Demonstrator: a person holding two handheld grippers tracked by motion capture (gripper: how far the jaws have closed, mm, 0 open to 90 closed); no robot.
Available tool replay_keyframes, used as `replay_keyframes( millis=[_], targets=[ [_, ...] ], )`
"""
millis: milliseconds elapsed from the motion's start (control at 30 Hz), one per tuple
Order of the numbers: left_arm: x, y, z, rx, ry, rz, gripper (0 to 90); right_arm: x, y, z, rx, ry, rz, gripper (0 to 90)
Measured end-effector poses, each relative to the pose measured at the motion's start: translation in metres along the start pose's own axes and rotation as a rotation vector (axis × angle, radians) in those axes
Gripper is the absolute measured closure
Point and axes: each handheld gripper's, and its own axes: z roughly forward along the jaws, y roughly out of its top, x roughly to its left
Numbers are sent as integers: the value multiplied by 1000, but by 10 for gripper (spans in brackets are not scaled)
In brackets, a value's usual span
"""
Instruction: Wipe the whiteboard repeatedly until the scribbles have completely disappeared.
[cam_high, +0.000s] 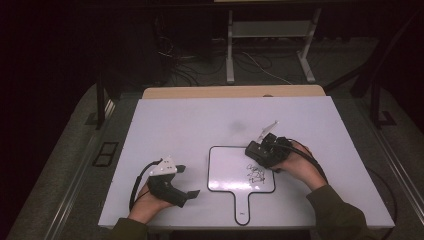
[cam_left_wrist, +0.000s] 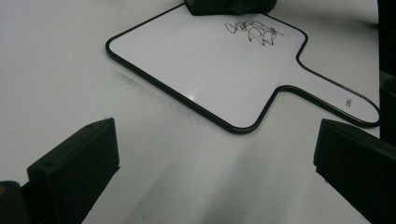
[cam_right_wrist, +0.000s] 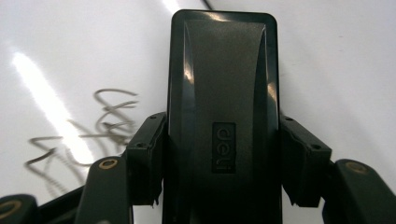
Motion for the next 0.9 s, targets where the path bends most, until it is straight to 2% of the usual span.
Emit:
replay_keyframes(
  millis=[100, 167, 467, 600, 700, 900],
  targets=[
    [0, 0, 0, 2, 0, 2, 0, 2, 1, 0, 3, -7, -15, 385],
    [0, 0, 0, 4, 0, 2, 0, 7, 2, 0, 2, 14, -28, 386],
    [0, 0, 0, 3, -2, 2, 0, 37, 14, 1, -3, 60, -111, 386],
    [0, 0, 0, -1, -1, 1, 0, 33, 13, 1, -1, 67, -99, 385],
    [0, 0, 0, 0, -1, 2, 0, 21, 7, 0, 6, 43, -65, 386],
    [0, 0, 0, 0, -1, 2, 0, 15, 1, -2, 3, 37, -44, 386]
  ],
)
